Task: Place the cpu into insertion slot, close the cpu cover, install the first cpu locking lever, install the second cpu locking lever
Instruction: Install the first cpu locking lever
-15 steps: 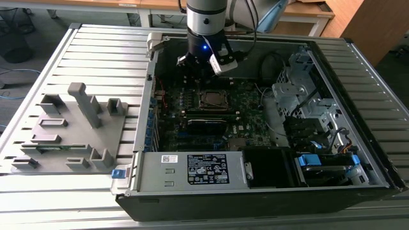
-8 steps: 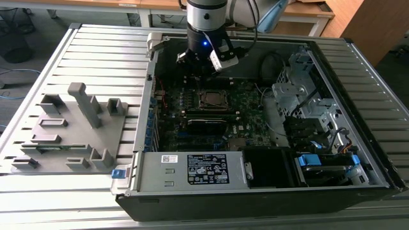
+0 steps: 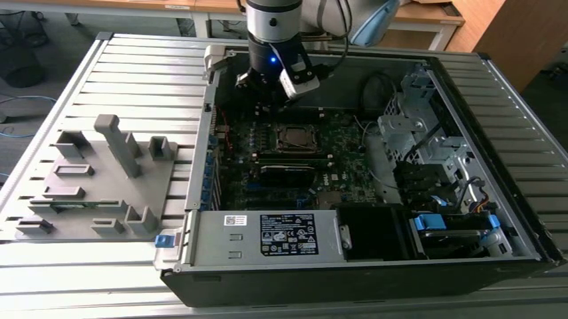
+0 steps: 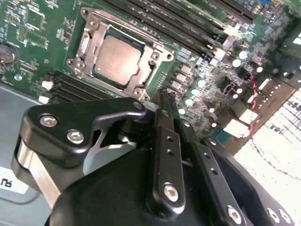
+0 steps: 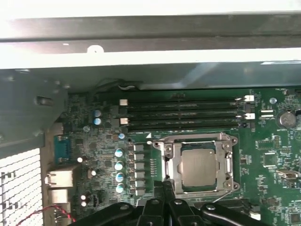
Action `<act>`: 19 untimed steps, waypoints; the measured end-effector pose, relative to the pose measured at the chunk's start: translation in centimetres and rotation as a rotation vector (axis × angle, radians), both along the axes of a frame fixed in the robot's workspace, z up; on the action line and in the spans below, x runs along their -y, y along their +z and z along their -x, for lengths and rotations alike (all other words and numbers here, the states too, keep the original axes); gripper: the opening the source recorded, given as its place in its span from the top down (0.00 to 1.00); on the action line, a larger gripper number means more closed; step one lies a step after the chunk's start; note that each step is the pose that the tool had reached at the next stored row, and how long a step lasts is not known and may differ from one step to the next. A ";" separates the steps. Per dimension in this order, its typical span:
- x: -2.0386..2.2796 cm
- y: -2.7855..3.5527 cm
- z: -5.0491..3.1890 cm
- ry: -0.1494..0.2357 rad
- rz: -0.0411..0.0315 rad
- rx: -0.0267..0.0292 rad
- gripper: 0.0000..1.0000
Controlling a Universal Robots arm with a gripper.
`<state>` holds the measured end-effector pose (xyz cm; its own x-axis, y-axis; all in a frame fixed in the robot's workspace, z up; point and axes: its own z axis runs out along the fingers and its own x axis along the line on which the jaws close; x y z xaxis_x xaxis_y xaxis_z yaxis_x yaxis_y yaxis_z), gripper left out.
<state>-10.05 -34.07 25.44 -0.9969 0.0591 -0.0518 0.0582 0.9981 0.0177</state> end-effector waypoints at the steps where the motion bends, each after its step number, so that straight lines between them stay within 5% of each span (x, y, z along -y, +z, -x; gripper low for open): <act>1: 0.00 0.00 0.13 0.000 0.0000 0.0014 0.89; 10: 0.00 0.49 0.13 0.000 -0.0023 0.0018 0.89; 11: 0.01 0.49 0.14 0.000 -0.0088 0.0018 0.89; 15: 0.12 0.49 0.28 0.000 -0.0577 0.0017 0.89; 17: 0.17 0.49 0.51 0.000 -0.0702 0.0018 0.89; 19: 0.20 0.47 0.97 0.000 -0.0734 0.0030 0.89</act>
<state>-11.02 -34.27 25.91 -0.9968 0.0628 -0.0504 0.0580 0.9942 0.0910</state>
